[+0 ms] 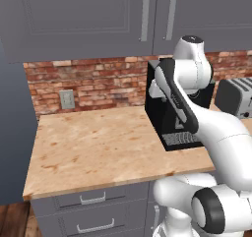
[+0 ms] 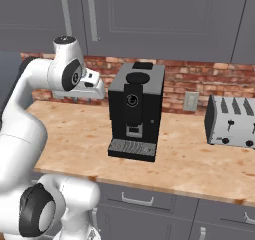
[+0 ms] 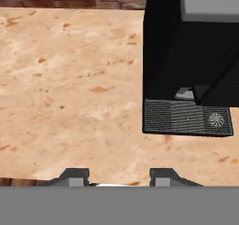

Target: Move the ketchup and ketchup from the cabinet to the dining counter.

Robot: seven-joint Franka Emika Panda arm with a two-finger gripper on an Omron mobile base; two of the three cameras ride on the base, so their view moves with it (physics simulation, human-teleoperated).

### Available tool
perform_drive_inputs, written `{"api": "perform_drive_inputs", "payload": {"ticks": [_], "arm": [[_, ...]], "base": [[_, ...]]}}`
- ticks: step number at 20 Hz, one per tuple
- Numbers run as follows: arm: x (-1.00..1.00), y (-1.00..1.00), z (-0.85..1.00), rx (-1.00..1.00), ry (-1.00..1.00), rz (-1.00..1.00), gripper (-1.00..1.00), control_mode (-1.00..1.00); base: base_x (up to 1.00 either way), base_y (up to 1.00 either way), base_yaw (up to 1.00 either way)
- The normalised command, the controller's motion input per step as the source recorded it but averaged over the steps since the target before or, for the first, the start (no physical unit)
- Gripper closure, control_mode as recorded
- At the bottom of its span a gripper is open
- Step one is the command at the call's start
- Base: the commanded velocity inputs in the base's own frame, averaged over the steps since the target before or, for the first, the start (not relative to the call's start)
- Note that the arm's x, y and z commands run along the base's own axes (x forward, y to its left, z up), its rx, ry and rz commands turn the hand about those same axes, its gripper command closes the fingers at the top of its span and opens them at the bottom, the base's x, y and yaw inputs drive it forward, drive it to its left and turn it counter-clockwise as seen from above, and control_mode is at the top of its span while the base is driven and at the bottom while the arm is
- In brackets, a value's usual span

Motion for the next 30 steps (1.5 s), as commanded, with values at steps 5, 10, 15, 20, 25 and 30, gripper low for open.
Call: {"api": "perform_drive_inputs", "payload": {"ticks": [5,10,15,20,25,30], "arm": [[-0.36,0.0,0.0,0.0,-0.08,-0.01,-1.0,-1.0],[-0.54,0.0,0.34,0.0,-0.41,-0.02,-1.0,-1.0],[-0.14,0.0,0.61,0.0,-0.47,-0.02,-1.0,-1.0],[0.0,-0.01,0.64,0.0,-0.42,-0.02,-1.0,-1.0],[0.0,-0.03,0.63,0.01,-0.39,-0.03,-1.0,-1.0],[0.0,0.0,0.43,0.01,-0.45,-0.01,-1.0,-1.0]], "base": [[0.0,0.0,0.0],[0.0,0.0,0.0],[0.0,0.0,0.0],[0.0,0.0,0.0],[0.0,0.0,0.0],[0.0,0.0,0.0]]}}
